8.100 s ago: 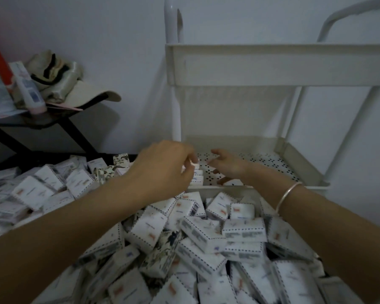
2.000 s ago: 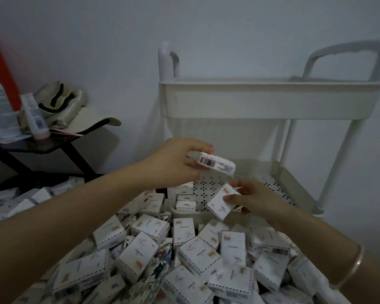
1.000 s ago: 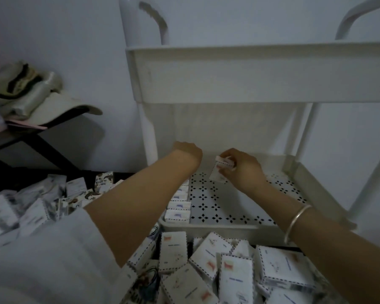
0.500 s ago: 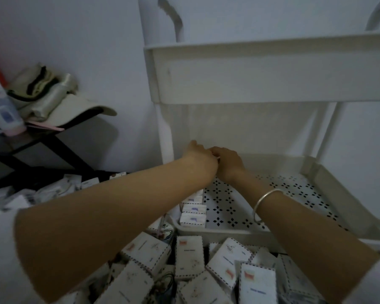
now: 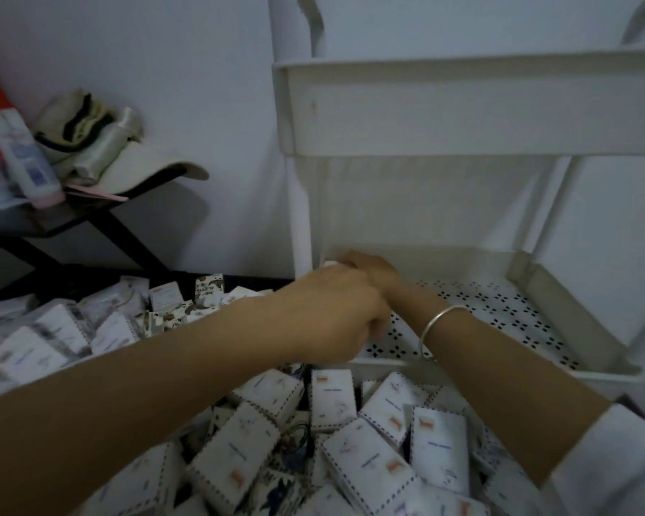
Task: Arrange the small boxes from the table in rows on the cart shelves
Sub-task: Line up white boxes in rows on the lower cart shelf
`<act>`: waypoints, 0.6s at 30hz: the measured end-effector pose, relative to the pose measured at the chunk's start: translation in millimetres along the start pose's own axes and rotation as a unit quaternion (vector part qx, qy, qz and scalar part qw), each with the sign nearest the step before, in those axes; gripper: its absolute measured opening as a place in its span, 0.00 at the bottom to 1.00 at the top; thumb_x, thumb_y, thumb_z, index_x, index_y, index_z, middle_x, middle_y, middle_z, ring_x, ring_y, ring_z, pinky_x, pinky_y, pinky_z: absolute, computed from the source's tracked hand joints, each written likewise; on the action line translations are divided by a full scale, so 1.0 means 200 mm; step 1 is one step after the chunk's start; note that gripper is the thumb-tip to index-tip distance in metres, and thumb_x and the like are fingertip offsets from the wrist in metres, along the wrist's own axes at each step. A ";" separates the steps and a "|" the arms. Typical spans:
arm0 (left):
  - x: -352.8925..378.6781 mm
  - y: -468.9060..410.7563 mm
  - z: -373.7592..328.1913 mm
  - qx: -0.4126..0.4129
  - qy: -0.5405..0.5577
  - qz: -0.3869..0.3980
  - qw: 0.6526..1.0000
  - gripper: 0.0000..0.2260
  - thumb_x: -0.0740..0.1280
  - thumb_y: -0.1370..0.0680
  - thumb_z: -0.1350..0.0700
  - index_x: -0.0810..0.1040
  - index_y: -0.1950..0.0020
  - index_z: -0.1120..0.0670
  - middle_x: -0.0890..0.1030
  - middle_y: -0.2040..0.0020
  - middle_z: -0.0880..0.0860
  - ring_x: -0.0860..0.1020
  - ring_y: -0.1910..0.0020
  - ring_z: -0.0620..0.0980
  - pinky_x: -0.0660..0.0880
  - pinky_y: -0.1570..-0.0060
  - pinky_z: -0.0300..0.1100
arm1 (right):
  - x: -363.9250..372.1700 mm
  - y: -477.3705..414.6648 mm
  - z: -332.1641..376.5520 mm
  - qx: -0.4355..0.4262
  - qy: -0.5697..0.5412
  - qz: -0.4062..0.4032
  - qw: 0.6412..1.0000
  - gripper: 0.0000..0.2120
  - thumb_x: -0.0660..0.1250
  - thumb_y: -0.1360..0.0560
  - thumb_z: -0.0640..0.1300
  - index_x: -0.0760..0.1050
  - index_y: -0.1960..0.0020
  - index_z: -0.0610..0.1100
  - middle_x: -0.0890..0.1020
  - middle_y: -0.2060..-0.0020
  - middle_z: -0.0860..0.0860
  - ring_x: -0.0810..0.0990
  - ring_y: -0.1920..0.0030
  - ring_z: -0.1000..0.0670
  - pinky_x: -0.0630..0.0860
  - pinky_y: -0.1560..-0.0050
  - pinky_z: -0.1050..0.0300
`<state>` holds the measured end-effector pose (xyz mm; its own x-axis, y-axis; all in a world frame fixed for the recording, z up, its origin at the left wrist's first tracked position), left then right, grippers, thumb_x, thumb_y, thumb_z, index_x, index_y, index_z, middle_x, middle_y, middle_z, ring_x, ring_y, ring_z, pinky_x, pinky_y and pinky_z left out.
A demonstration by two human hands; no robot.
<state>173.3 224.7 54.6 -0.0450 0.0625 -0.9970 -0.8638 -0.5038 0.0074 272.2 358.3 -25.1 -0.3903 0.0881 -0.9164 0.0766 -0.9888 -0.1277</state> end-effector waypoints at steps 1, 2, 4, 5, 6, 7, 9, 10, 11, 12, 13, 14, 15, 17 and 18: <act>0.01 0.04 -0.02 0.001 0.034 0.010 0.999 0.15 0.59 0.21 0.60 0.82 0.42 0.48 0.80 0.43 0.44 0.76 0.45 0.44 0.71 0.43 0.40 | 0.00 0.01 0.01 -0.002 0.023 0.000 1.000 0.20 0.57 0.19 0.38 0.66 0.27 0.40 0.69 0.29 0.41 0.67 0.29 0.40 0.63 0.29 0.46; 0.02 0.08 -0.02 -0.001 0.051 0.001 0.999 0.14 0.59 0.21 0.59 0.82 0.43 0.47 0.81 0.45 0.44 0.76 0.46 0.44 0.72 0.43 0.43 | 0.00 0.01 0.02 -0.013 0.050 0.003 0.999 0.22 0.57 0.19 0.37 0.63 0.26 0.41 0.65 0.27 0.41 0.64 0.27 0.40 0.61 0.27 0.46; 0.07 0.16 -0.03 -0.020 0.076 0.004 0.997 0.12 0.60 0.20 0.56 0.81 0.44 0.46 0.81 0.46 0.42 0.77 0.48 0.43 0.74 0.44 0.44 | -0.03 0.06 0.03 -0.013 0.058 -0.011 0.998 0.27 0.57 0.21 0.35 0.58 0.23 0.43 0.58 0.23 0.44 0.57 0.24 0.42 0.57 0.25 0.48; 0.09 0.20 -0.02 -0.031 0.094 0.002 0.995 0.11 0.60 0.20 0.54 0.81 0.44 0.45 0.82 0.47 0.42 0.77 0.49 0.42 0.74 0.45 0.43 | -0.06 0.08 0.05 -0.010 0.054 -0.013 0.998 0.28 0.58 0.21 0.35 0.57 0.23 0.43 0.57 0.23 0.44 0.56 0.24 0.42 0.56 0.25 0.49; 0.10 0.23 -0.01 -0.038 0.111 -0.003 0.993 0.10 0.61 0.20 0.51 0.81 0.44 0.45 0.82 0.48 0.42 0.77 0.50 0.41 0.75 0.46 0.43 | -0.09 0.12 0.07 -0.012 0.052 -0.017 0.998 0.27 0.58 0.21 0.36 0.59 0.23 0.43 0.59 0.24 0.43 0.58 0.25 0.42 0.57 0.26 0.50; 0.11 0.26 -0.01 -0.042 0.123 -0.005 0.992 0.10 0.61 0.20 0.48 0.80 0.44 0.45 0.81 0.49 0.41 0.76 0.51 0.40 0.75 0.46 0.42 | -0.12 0.16 0.08 -0.021 0.058 -0.022 0.998 0.25 0.58 0.21 0.36 0.62 0.25 0.42 0.62 0.26 0.42 0.61 0.26 0.41 0.60 0.28 0.50; 0.14 0.31 -0.03 -0.047 0.139 0.002 0.989 0.13 0.62 0.22 0.40 0.79 0.44 0.43 0.79 0.50 0.38 0.73 0.50 0.37 0.73 0.46 0.40 | -0.18 0.26 0.11 -0.025 0.067 -0.037 0.997 0.21 0.58 0.21 0.35 0.68 0.29 0.43 0.69 0.31 0.42 0.67 0.31 0.42 0.67 0.33 0.48; 0.15 0.33 -0.05 -0.048 0.141 0.008 0.989 0.15 0.62 0.24 0.37 0.78 0.44 0.42 0.78 0.50 0.37 0.71 0.49 0.37 0.72 0.46 0.39 | -0.21 0.32 0.13 -0.032 0.070 -0.046 0.996 0.20 0.57 0.21 0.35 0.70 0.30 0.44 0.72 0.33 0.43 0.68 0.33 0.42 0.69 0.35 0.48; 0.15 0.35 -0.06 -0.049 0.138 0.010 0.989 0.16 0.62 0.25 0.35 0.78 0.43 0.42 0.77 0.49 0.37 0.70 0.49 0.37 0.71 0.45 0.39 | -0.25 0.40 0.15 -0.044 0.076 -0.058 0.994 0.20 0.57 0.21 0.36 0.72 0.31 0.45 0.74 0.35 0.44 0.70 0.35 0.43 0.70 0.38 0.49; 0.15 0.37 -0.08 -0.049 0.133 0.008 0.990 0.18 0.62 0.26 0.33 0.78 0.43 0.42 0.77 0.49 0.37 0.70 0.48 0.37 0.71 0.45 0.39 | -0.28 0.48 0.17 -0.056 0.087 -0.067 0.992 0.18 0.58 0.21 0.36 0.73 0.33 0.47 0.76 0.38 0.45 0.71 0.37 0.45 0.71 0.40 0.50; 0.15 0.38 -0.09 -0.050 0.133 0.006 0.990 0.20 0.62 0.27 0.32 0.77 0.42 0.41 0.77 0.48 0.37 0.70 0.47 0.38 0.71 0.44 0.40 | -0.30 0.57 0.17 -0.063 0.097 -0.074 0.991 0.17 0.58 0.21 0.37 0.75 0.35 0.48 0.77 0.40 0.47 0.73 0.39 0.47 0.71 0.41 0.52; 0.14 0.40 -0.09 -0.055 0.140 0.009 0.989 0.21 0.62 0.28 0.31 0.76 0.40 0.40 0.76 0.47 0.36 0.70 0.45 0.38 0.72 0.43 0.41 | -0.32 0.66 0.17 -0.064 0.107 -0.078 0.989 0.15 0.59 0.21 0.38 0.76 0.37 0.48 0.79 0.42 0.50 0.74 0.41 0.49 0.72 0.43 0.53; 0.15 0.41 -0.10 -0.064 0.159 0.018 0.985 0.23 0.62 0.29 0.30 0.74 0.38 0.39 0.75 0.45 0.36 0.70 0.44 0.38 0.72 0.43 0.41 | -0.34 0.75 0.16 -0.064 0.114 -0.085 0.988 0.14 0.60 0.21 0.39 0.77 0.39 0.49 0.80 0.43 0.52 0.75 0.43 0.51 0.72 0.44 0.55; 0.16 0.43 -0.12 -0.075 0.197 0.032 0.977 0.26 0.62 0.30 0.29 0.71 0.35 0.37 0.74 0.42 0.37 0.71 0.42 0.38 0.71 0.43 0.39 | -0.36 0.91 0.15 -0.061 0.123 -0.095 0.986 0.11 0.62 0.21 0.42 0.79 0.42 0.51 0.81 0.46 0.55 0.75 0.47 0.55 0.71 0.48 0.59; 0.16 0.44 -0.14 -0.076 0.202 0.041 0.976 0.28 0.62 0.31 0.29 0.70 0.33 0.37 0.73 0.40 0.37 0.71 0.41 0.39 0.71 0.43 0.38 | -0.36 0.98 0.14 -0.057 0.125 -0.090 0.986 0.10 0.62 0.21 0.43 0.79 0.43 0.52 0.81 0.48 0.56 0.74 0.49 0.56 0.69 0.50 0.60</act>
<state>109.5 158.3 20.5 0.1173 -0.3122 -0.9428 -0.7796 -0.6170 0.1073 289.6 155.6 26.5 -0.1697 0.3011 -0.9384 0.1347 -0.9361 -0.3248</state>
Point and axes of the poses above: each hand's wrist, its own y-axis away from the middle knuckle, its own x-axis out of the palm, z = x × y, the point moved 6 cm from there along -y, towards the middle knuckle
